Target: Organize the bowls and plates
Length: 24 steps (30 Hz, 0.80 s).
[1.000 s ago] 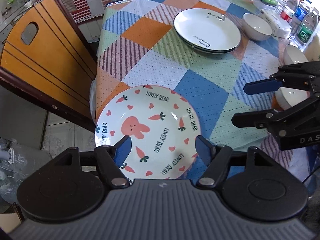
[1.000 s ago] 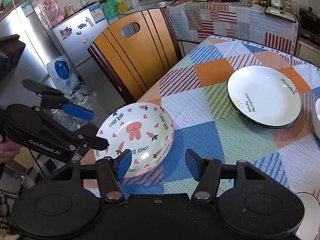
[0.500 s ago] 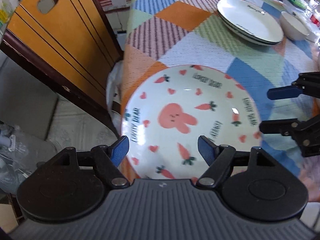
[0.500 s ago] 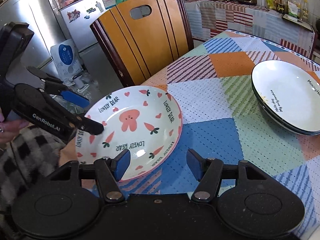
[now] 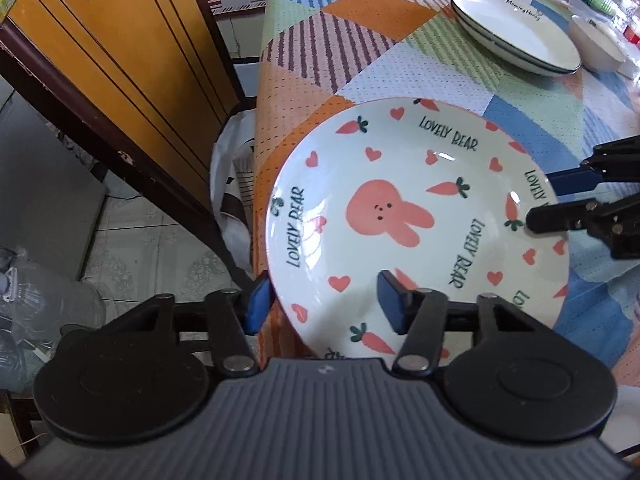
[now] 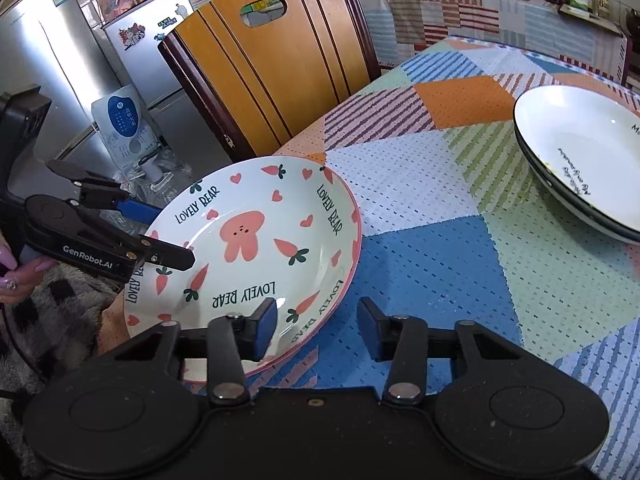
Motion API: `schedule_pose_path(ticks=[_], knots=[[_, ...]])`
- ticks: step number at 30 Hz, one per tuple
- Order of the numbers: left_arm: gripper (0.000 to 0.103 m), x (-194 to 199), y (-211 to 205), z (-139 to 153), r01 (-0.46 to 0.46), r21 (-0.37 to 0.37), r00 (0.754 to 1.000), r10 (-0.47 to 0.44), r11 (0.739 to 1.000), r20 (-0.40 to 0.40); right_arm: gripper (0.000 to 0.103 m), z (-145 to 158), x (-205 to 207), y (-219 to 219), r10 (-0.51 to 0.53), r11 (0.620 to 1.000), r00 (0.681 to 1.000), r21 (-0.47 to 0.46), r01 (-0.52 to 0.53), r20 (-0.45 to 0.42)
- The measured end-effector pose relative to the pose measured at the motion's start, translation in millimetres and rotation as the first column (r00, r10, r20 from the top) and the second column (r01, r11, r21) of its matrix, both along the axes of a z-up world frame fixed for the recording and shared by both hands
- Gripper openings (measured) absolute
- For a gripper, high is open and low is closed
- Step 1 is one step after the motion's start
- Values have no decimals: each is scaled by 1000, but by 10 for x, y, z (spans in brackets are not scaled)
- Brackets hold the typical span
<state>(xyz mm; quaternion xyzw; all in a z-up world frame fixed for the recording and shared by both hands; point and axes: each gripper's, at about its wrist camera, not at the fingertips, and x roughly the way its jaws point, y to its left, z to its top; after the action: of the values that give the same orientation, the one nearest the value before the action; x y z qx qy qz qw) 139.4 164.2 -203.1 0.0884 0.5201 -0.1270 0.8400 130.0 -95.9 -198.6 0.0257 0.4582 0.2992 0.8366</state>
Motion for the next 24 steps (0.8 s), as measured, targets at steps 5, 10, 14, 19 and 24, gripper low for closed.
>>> schedule_pose_path(ticks=[5, 10, 14, 19, 24], knots=[[33, 13, 74, 14, -26, -7, 1000, 26, 1000, 1, 22, -43, 56, -3, -16, 999, 997, 33, 19, -71], [32, 32, 89, 13, -36, -19, 999, 36, 999, -4, 23, -147, 111, -25, -45, 993, 980, 102, 66, -196], [32, 27, 101, 9, -39, -27, 999, 39, 999, 1, 24, -145, 129, -21, -56, 991, 974, 106, 81, -220], [32, 50, 81, 18, -49, -19, 999, 49, 999, -9, 20, -141, 155, -43, -87, 987, 965, 111, 118, -249], [32, 136, 155, 62, -125, -111, 991, 118, 986, -69, 19, -117, 145, -105, -61, 988, 961, 120, 96, -270]])
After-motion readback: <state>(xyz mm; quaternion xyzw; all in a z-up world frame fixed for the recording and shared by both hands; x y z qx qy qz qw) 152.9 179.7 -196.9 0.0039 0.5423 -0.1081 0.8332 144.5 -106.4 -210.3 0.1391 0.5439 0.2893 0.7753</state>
